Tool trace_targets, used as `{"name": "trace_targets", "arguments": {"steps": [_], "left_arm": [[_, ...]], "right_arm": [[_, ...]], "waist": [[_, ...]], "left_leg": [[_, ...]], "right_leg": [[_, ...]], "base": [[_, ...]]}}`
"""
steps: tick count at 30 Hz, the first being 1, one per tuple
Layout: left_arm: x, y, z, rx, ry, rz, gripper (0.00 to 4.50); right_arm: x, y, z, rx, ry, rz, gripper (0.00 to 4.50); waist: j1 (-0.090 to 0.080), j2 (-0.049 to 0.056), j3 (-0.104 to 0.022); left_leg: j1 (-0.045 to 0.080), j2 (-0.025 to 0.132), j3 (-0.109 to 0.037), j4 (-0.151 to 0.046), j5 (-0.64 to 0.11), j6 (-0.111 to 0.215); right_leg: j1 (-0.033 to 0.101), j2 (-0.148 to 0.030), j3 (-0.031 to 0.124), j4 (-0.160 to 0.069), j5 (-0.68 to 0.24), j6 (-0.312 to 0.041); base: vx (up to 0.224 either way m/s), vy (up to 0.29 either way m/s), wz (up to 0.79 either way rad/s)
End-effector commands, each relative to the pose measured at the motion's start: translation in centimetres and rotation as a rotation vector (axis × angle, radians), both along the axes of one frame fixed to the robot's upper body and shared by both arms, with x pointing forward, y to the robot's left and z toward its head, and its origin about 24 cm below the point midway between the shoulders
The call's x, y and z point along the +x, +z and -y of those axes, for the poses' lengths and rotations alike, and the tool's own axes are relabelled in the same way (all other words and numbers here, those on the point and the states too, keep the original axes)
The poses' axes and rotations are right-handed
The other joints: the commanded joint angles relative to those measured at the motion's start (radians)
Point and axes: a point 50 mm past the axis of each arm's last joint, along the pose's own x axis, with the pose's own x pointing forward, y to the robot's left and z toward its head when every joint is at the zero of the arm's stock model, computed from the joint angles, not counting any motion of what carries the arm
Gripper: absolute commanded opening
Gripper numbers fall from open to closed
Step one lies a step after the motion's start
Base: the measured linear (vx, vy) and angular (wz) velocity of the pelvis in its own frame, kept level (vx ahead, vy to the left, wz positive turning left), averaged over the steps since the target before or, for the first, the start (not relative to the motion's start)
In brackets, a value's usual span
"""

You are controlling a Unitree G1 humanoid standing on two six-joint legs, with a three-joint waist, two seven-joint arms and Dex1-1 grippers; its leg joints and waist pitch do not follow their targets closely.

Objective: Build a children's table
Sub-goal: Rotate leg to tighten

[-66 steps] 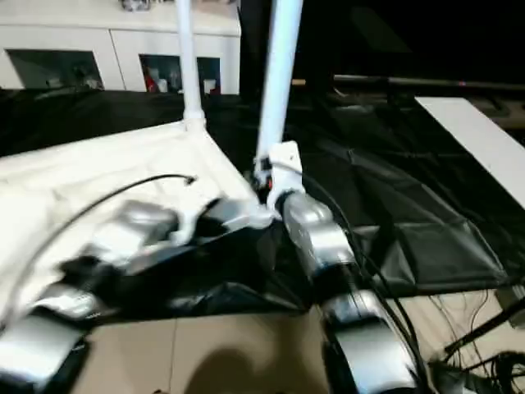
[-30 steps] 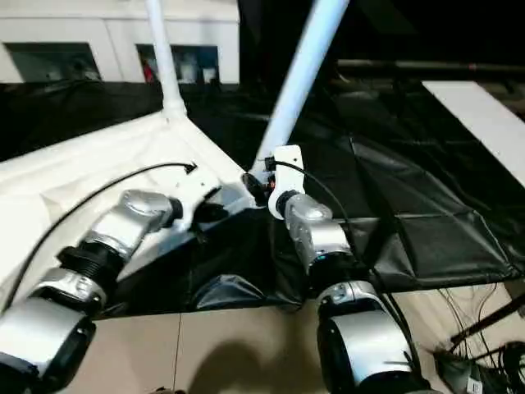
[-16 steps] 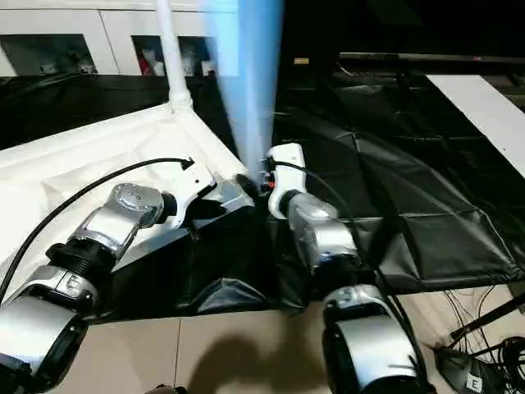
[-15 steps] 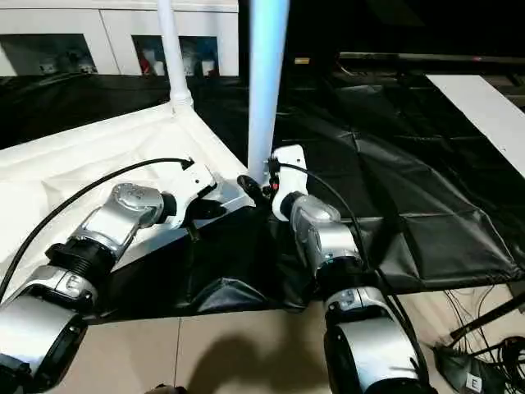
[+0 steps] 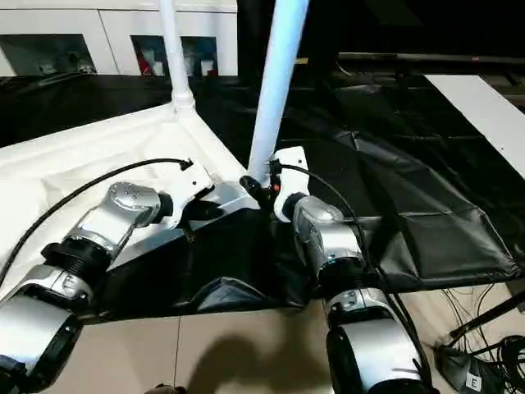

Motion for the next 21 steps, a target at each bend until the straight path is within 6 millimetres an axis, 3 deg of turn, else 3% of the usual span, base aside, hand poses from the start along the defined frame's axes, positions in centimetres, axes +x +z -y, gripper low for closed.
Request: {"name": "trace_targets", "arguments": {"steps": [1, 4, 6, 8, 9, 10, 14, 21], "left_arm": [[-0.7, -0.1, 0.5, 0.037, -0.124, -0.016, 0.0], [-1.7, 0.4, -0.2, 0.044, -0.267, -0.038, 0.0], [-1.9, 0.6, -0.6, 0.063, -0.304, -0.032, 0.0], [-1.9, 0.7, -0.9, 0.076, -0.312, -0.013, 0.0], [-1.8, 0.8, -1.0, 0.077, -0.319, -0.007, 0.0], [-1.8, 0.9, -1.0, 0.076, -0.321, -0.005, 0.0], [-1.6, 1.0, -1.2, 0.096, -0.301, -0.001, 0.0], [-1.4, 1.0, -0.7, 0.079, -0.28, 0.026, 0.0]], "right_arm": [[-0.2, 0.6, 0.1, 0.02, 0.067, 0.003, 2.56], [-0.6, 1.2, 1.3, 0.036, 0.171, -0.016, 2.56], [-1.0, 1.6, 2.2, 0.042, 0.234, -0.03, 2.56], [-1.3, 1.8, 2.9, 0.046, 0.277, -0.052, 2.56], [-1.6, 1.8, 3.5, 0.045, 0.307, -0.078, 2.56], [-1.7, 1.8, 3.7, 0.045, 0.317, -0.087, 2.56], [-2.3, 1.7, 5.3, 0.006, 0.352, -0.155, 2.56], [-2.8, 2.1, 4.9, 0.091, 0.376, -0.178, 2.56]], "waist": [[0.007, -0.002, -0.073], [0.012, -0.007, -0.073], [0.032, -0.005, -0.073], [0.038, -0.004, -0.075], [0.04, -0.01, -0.072], [0.045, -0.009, -0.072], [0.047, -0.015, -0.073], [0.05, -0.018, -0.075]], "left_leg": [[0.02, 0.022, 0.003, -0.047, -0.065, 0.088], [0.023, 0.025, 0.008, -0.045, -0.068, 0.089], [0.026, 0.027, 0.009, -0.043, -0.057, 0.092], [0.029, 0.028, 0.011, -0.041, -0.056, 0.09], [0.026, 0.026, 0.012, -0.042, -0.06, 0.086], [0.026, 0.027, 0.013, -0.042, -0.073, 0.079], [0.023, 0.025, 0.014, -0.042, -0.088, 0.057], [0.021, 0.024, 0.014, -0.037, -0.077, 0.064]], "right_leg": [[0.059, -0.054, 0.04, -0.042, 0.172, -0.292], [0.054, -0.053, 0.041, -0.041, 0.164, -0.295], [0.053, -0.05, 0.038, -0.037, 0.175, -0.29], [0.049, -0.049, 0.039, -0.035, 0.18, -0.29], [0.051, -0.048, 0.038, -0.035, 0.17, -0.287], [0.05, -0.05, 0.038, -0.036, 0.147, -0.279], [0.051, -0.056, 0.039, -0.038, 0.095, -0.269], [0.049, -0.056, 0.039, -0.035, 0.094, -0.27]], "base": [[0.0, 0.0, 0.0], [0.0, 0.0, 0.0], [0.0, 0.0, 0.0], [0.0, 0.0, 0.0], [0.0, 0.0, 0.0], [0.0, 0.0, 0.0], [0.0, 0.0, 0.0], [0.0, 0.0, 0.0]]}}
